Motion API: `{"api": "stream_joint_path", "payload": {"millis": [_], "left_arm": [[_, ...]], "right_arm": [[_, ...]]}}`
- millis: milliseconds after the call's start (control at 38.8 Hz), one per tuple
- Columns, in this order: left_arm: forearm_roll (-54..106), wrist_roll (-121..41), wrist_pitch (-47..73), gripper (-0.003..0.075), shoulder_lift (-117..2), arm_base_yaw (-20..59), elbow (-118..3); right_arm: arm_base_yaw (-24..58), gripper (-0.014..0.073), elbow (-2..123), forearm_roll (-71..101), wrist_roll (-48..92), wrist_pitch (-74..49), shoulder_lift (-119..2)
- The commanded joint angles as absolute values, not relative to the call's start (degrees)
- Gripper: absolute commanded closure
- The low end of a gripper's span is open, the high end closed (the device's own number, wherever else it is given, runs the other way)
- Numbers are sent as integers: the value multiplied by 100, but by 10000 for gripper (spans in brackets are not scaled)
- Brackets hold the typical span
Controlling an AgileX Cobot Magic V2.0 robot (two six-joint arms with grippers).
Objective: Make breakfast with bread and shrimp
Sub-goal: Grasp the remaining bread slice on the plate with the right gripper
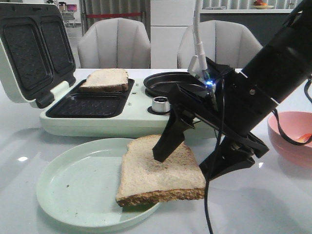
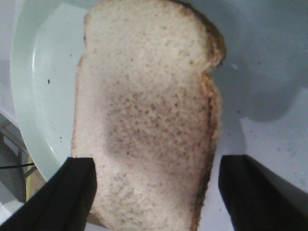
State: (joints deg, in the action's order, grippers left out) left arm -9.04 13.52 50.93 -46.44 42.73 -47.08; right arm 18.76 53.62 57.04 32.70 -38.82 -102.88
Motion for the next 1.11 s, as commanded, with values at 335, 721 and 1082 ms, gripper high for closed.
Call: {"api": "stream_joint_path", "payload": {"millis": [335, 721, 1082], "left_arm": [[-926, 1351, 4707, 328, -4628, 4318, -4864], [-980, 1351, 4707, 328, -4628, 4318, -4864], [-988, 1351, 4707, 339, -4628, 4318, -4864]], "right_arm": [[1885, 197, 5592, 5923, 3458, -4221, -10203], [1885, 504, 5592, 5918, 3511, -4281, -9664], [1937, 531, 6021, 6623, 3601, -4278, -8489]]}}
